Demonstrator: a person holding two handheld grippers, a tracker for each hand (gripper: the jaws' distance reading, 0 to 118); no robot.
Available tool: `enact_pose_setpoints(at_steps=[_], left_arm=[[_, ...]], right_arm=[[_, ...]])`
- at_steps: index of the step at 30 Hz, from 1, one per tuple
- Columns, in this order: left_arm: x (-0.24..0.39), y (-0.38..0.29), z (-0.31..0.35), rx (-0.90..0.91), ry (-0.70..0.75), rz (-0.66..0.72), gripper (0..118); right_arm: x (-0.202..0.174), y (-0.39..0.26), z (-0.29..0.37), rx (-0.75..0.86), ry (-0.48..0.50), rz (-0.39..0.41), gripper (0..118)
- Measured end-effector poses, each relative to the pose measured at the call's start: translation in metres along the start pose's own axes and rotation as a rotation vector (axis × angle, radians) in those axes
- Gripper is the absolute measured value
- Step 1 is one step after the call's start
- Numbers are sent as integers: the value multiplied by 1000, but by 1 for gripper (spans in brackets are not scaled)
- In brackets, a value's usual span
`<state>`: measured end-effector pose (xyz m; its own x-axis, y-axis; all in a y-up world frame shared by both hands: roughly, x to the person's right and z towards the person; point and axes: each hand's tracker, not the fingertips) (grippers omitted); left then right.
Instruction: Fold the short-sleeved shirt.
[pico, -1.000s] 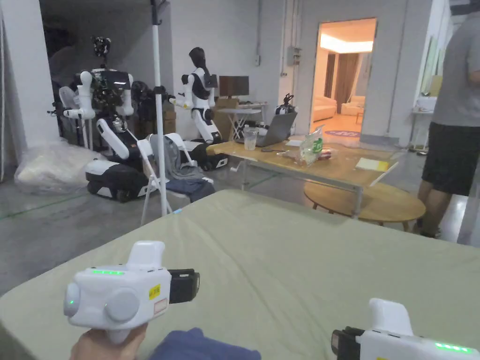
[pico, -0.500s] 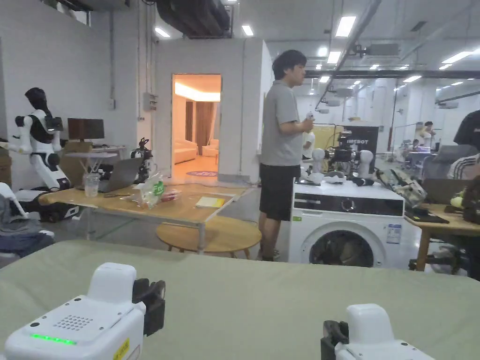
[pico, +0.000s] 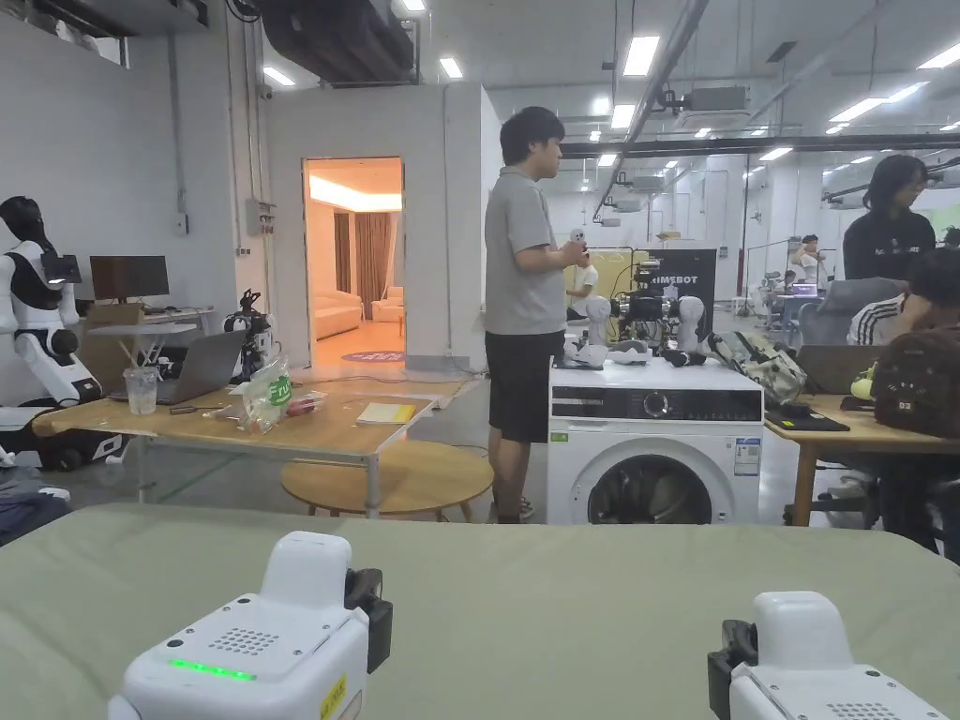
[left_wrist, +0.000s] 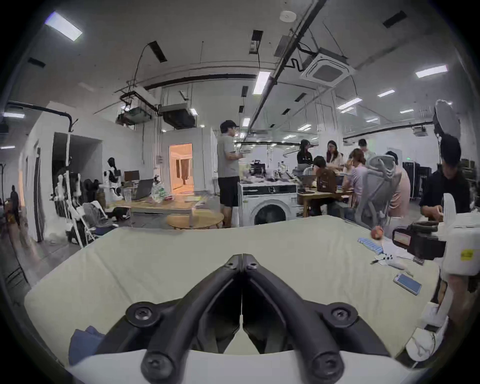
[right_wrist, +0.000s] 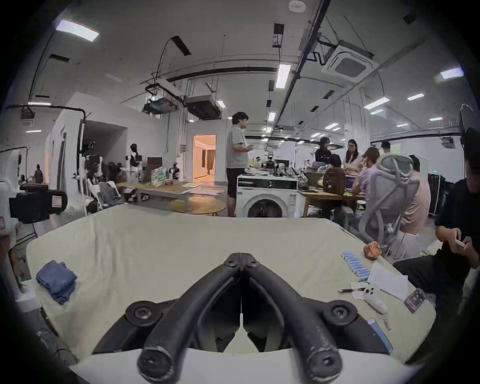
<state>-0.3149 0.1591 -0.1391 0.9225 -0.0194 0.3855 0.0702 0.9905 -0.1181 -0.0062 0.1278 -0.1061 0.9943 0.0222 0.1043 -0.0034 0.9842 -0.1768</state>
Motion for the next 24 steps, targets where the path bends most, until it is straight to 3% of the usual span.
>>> enact_pose_setpoints(at_steps=[18, 19, 20, 22, 23, 24], left_arm=[[4, -4, 11, 10, 9, -30, 0], [3, -3, 11, 11, 3, -33, 7], [2, -3, 12, 12, 0, -36, 26], [2, -1, 12, 8, 1, -29, 78], [1, -1, 12, 11, 3, -23, 93], [0, -2, 15, 30, 4, -8, 97]], right_arm=[[-4, 3, 9, 16, 20, -3, 0], [-3, 2, 10, 18, 22, -5, 4], [-2, 3, 11, 20, 28, -7, 18], [1, 3, 13, 21, 57, -28, 58], [1, 3, 14, 21, 57, -29, 71], [0, 3, 16, 24, 54, -27, 83]])
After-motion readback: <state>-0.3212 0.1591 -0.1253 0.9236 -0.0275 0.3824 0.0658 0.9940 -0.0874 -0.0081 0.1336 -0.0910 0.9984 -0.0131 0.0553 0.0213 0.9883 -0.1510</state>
